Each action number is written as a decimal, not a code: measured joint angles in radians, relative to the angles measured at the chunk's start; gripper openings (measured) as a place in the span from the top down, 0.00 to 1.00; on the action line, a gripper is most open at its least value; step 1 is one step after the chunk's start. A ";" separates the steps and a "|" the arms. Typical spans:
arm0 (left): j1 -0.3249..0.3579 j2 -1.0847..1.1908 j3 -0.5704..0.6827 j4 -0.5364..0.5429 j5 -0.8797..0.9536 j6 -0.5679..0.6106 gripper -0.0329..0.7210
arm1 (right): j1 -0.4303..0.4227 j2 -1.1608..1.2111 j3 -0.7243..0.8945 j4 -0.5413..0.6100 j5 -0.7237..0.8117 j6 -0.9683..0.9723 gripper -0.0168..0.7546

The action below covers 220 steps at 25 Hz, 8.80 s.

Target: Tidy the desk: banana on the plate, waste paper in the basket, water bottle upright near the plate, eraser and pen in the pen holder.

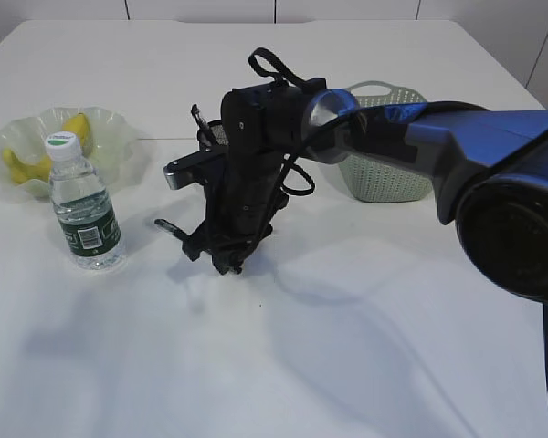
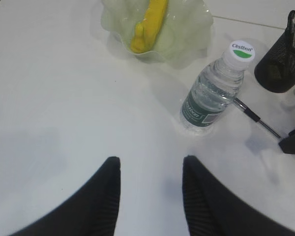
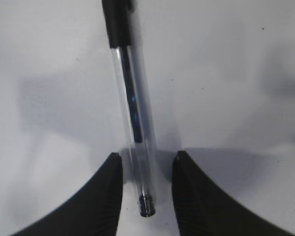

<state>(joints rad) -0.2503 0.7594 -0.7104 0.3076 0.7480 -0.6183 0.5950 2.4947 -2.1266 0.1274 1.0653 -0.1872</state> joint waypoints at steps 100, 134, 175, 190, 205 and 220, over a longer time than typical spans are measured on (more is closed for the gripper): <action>-0.208 0.012 0.000 -0.286 -0.395 0.139 0.61 | 0.000 -0.969 0.693 0.109 0.100 -0.060 0.93; -0.398 0.278 0.000 -0.479 -0.931 0.019 0.20 | 0.000 -1.037 0.694 0.320 -0.071 -0.185 0.93; -0.477 0.527 0.000 -0.258 -1.294 -0.422 0.78 | 0.000 -1.037 0.694 0.351 -0.075 -0.221 0.93; -0.477 0.527 0.000 -0.197 -1.316 -0.479 0.90 | 0.000 -1.037 0.695 0.351 -0.067 -0.224 0.93; -0.477 0.529 0.000 -0.116 -1.316 -0.483 0.90 | 0.000 -1.037 0.695 0.351 -0.046 -0.224 0.74; -0.471 0.534 0.000 -0.109 -1.307 -0.357 0.90 | 0.000 -1.081 0.679 0.086 0.055 -0.069 0.58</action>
<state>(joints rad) -0.7213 1.2931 -0.7104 0.1986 -0.5593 -0.9749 0.5950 1.4133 -1.4475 0.2139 1.1205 -0.2563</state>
